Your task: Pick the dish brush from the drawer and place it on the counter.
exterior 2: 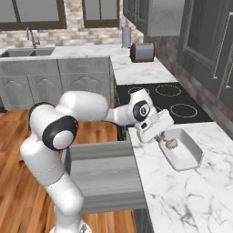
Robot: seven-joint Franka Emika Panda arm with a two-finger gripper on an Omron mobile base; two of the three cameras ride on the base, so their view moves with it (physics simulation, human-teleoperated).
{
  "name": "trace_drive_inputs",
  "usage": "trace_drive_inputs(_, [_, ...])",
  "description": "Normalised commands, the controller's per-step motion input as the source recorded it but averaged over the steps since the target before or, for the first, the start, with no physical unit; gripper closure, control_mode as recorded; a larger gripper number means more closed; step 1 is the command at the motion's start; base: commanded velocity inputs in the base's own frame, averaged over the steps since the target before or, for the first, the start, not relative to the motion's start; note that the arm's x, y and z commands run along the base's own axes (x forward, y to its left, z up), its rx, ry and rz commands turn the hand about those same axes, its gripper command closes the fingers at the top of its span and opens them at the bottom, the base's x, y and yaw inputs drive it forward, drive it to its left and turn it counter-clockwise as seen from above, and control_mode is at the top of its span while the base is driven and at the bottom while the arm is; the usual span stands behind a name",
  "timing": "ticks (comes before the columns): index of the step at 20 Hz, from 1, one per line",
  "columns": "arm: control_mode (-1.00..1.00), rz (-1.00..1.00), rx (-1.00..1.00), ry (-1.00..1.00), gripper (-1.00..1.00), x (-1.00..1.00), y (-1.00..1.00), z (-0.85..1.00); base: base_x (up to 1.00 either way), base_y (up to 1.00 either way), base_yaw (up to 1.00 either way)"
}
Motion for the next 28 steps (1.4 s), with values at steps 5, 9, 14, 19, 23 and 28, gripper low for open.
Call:
trace_drive_inputs(5, [-1.00,-0.30,0.28,0.00,1.00,-0.54,-1.00,-0.33,0.00,0.00,0.00])
trace_drive_inputs(9, [-1.00,-0.09,0.39,-0.24,1.00,-1.00,-0.83,-0.18,0.00,0.00,0.00])
trace_drive_inputs(14, [-1.00,-0.02,0.33,-0.38,1.00,-1.00,-0.97,-0.59,0.00,0.00,0.00])
trace_drive_inputs(19, [-1.00,-0.01,0.10,-0.43,1.00,-0.85,-0.21,-1.00,0.00,0.00,0.00])
trace_drive_inputs(23, [-1.00,0.00,0.00,-0.22,1.00,-0.14,0.35,-1.00,0.00,0.00,0.00])
trace_drive_inputs(28, [-1.00,0.00,-0.03,-0.04,-1.00,0.00,0.58,-0.86,0.00,0.00,0.00])
